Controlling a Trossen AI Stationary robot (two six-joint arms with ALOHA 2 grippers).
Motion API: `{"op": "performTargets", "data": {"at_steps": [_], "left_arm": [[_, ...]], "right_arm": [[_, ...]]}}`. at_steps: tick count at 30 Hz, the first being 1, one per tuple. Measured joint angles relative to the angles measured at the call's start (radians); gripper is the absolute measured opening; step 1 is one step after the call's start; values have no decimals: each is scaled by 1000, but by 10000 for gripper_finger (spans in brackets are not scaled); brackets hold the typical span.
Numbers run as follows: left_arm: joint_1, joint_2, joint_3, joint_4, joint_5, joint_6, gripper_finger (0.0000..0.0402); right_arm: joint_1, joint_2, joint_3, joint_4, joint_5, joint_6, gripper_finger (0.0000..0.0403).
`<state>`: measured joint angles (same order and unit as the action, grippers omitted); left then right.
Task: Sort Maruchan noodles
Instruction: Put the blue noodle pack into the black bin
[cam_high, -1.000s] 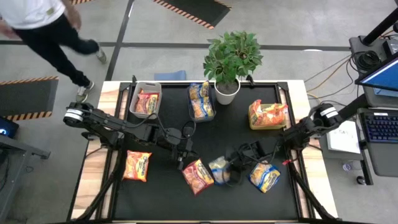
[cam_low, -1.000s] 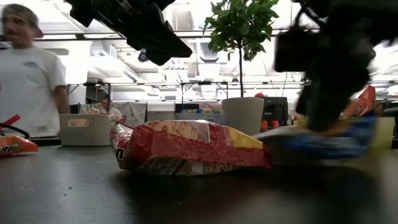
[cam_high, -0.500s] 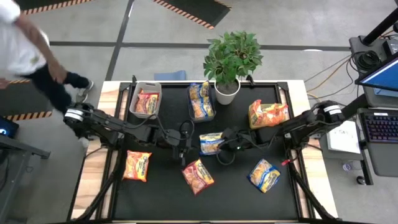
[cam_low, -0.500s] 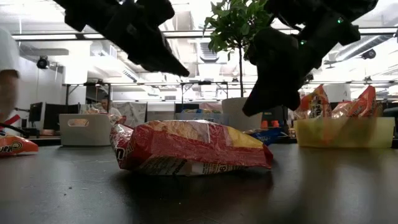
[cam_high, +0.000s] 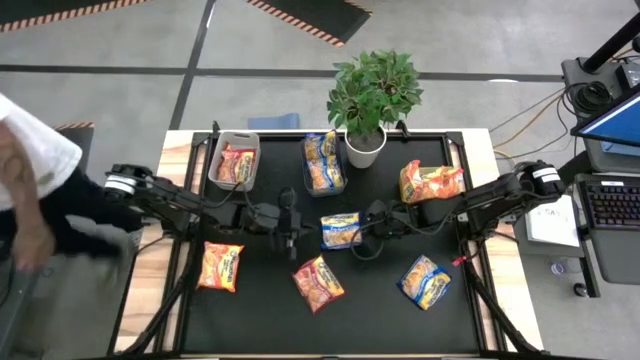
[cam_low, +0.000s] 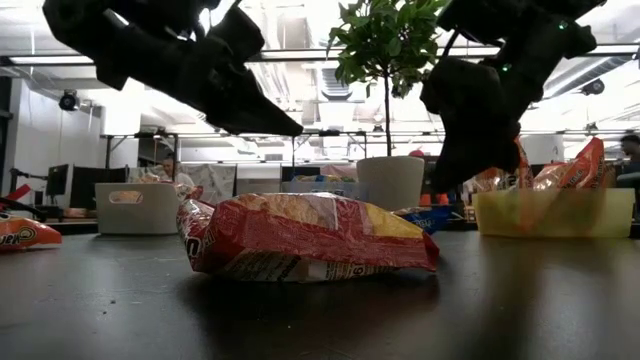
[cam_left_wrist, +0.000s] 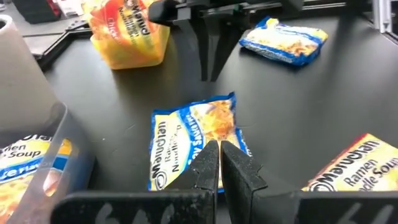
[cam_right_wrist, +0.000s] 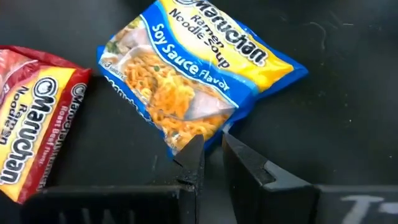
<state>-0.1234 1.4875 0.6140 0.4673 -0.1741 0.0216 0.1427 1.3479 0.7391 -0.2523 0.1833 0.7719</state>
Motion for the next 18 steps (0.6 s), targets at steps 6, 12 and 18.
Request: {"op": "performTargets", "data": {"at_steps": [6, 12, 18], "left_arm": [[4, 105, 41, 22, 8, 6, 0], [6, 250, 117, 19, 8, 46, 0], [16, 328, 162, -2, 9, 57, 0]], "right_arm": [[-27, 0, 0, 2, -8, 3, 76], [-56, 0, 0, -3, -83, 37, 140], [-71, 3, -17, 3, -87, 67, 212]]}}
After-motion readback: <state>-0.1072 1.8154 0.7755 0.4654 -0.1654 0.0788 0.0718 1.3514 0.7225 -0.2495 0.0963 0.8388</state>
